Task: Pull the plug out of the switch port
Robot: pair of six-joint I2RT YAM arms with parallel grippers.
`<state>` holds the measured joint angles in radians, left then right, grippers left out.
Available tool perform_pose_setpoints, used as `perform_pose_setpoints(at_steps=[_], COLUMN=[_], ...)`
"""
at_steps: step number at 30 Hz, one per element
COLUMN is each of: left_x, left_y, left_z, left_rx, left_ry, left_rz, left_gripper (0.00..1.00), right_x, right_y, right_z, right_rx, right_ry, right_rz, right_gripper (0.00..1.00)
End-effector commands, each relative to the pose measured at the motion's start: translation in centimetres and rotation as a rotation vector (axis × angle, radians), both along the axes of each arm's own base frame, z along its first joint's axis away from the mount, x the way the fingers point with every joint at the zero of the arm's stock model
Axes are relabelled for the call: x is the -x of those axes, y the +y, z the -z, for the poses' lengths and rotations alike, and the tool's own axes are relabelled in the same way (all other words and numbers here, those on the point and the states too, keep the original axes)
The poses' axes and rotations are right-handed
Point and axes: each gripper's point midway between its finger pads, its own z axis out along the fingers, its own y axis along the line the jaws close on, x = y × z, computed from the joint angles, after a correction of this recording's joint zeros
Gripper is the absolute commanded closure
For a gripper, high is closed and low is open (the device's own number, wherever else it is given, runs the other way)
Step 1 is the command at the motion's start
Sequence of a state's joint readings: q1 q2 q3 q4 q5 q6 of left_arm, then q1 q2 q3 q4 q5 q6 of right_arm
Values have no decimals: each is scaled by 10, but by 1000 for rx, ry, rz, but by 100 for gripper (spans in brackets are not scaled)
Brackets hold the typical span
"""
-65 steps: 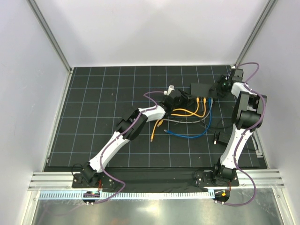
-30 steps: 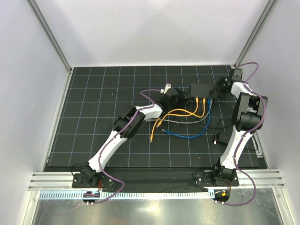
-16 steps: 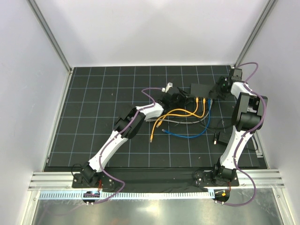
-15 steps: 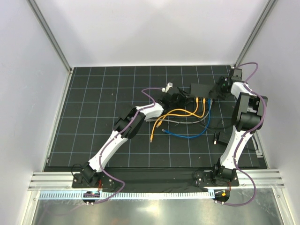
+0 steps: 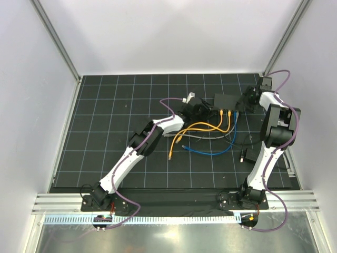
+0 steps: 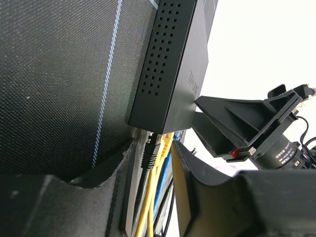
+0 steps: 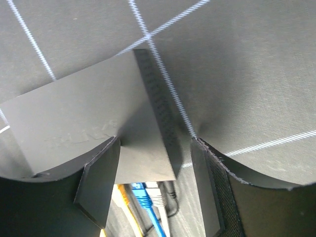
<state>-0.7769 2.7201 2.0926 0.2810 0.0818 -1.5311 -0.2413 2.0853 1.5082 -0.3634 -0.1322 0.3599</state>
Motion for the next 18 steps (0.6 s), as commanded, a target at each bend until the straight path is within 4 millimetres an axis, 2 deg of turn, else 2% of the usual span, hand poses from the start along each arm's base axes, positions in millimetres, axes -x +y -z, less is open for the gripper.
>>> perform_pose_setpoints(at_steps=[1, 5, 6, 8, 9, 12, 13, 18], left_x=[13, 11, 12, 12, 12, 12, 11, 9], left_y=[6, 6, 6, 5, 5, 4, 4, 1], left_z=[40, 40, 44, 44, 45, 48, 51, 51], left_rx=[-115, -124, -131, -136, -135, -145, -150, -140], left_ry=[60, 55, 56, 58, 56, 50, 47, 36], left_rz=[27, 23, 27, 26, 28, 26, 22, 19], left_gripper=[62, 62, 62, 62, 62, 63, 63, 64], right_x=[-6, -8, -12, -20, -25, -37, -40, -51], right_y=[-18, -11, 0, 13, 26, 47, 51, 56], right_z=[-61, -91, -101, -109, -113, -109, -95, -72], right_rx=[117, 134, 131, 126, 121, 97, 80, 55], right_ry=[-75, -140, -177, -226, -240, -251, -231, -198], right_rz=[32, 1, -34, -78, -111, -171, -184, -192], right_gripper=[33, 33, 33, 33, 33, 33, 34, 35])
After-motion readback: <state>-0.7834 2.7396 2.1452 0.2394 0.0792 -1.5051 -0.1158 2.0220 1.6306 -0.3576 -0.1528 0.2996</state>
